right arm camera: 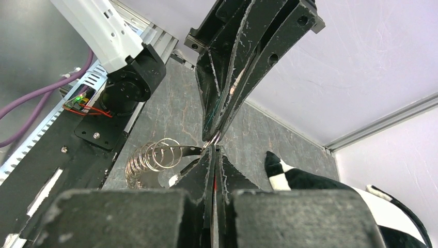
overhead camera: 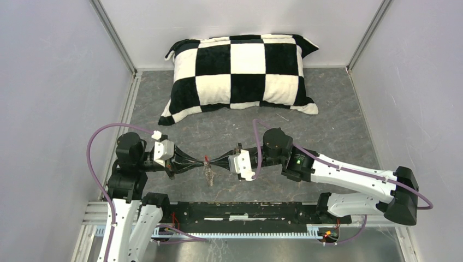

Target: Put the keys on the keyring

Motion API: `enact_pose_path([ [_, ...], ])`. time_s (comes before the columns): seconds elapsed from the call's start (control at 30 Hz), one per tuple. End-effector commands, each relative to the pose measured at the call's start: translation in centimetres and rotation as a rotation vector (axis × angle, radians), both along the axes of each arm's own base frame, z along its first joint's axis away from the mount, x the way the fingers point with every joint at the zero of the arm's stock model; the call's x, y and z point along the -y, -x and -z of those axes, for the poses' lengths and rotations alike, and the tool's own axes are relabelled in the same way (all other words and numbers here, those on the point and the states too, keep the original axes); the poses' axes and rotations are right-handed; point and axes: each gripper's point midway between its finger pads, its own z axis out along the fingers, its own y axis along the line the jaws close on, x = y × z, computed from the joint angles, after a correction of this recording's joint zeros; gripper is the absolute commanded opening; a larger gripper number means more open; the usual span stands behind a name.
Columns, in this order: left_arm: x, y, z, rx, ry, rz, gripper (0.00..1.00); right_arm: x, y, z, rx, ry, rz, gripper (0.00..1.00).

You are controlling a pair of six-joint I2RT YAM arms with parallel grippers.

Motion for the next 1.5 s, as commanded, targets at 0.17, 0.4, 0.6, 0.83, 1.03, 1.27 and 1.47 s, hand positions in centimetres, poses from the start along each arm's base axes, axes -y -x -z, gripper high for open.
enact_pose_path([
  [0.17, 0.1, 0.1, -0.5, 0.04, 0.005, 0.02, 0.02, -0.4, 0.8, -4.2, 0.035, -0.086, -0.052, 0.0],
  [0.4, 0.1, 0.0, -0.6, 0.041, 0.005, 0.021, 0.02, -1.1, 1.0, -4.1, 0.041, -0.058, -0.087, 0.0],
  [0.6, 0.1, 0.1, -0.7, 0.044, 0.006, 0.023, 0.02, -1.4, 0.9, -3.6, 0.039, -0.04, -0.087, 0.0],
  [0.83, 0.0, 0.1, -0.3, 0.045, -0.001, 0.02, 0.02, 1.8, -2.7, -1.1, -0.008, 0.014, 0.137, 0.13],
  [1.03, 0.0, 0.1, -0.2, 0.047, -0.004, 0.02, 0.02, 7.4, -4.0, 5.1, -0.176, 0.005, 0.347, 0.51],
  [1.27, 0.0, 0.2, -0.6, 0.062, -0.003, 0.022, 0.02, 9.7, -0.4, 13.9, -0.378, 0.132, 0.292, 0.97],
  [1.47, 0.0, 0.1, -0.8, 0.064, -0.004, 0.019, 0.02, 10.3, 2.1, 19.5, -0.256, 0.339, 0.152, 0.81],
])
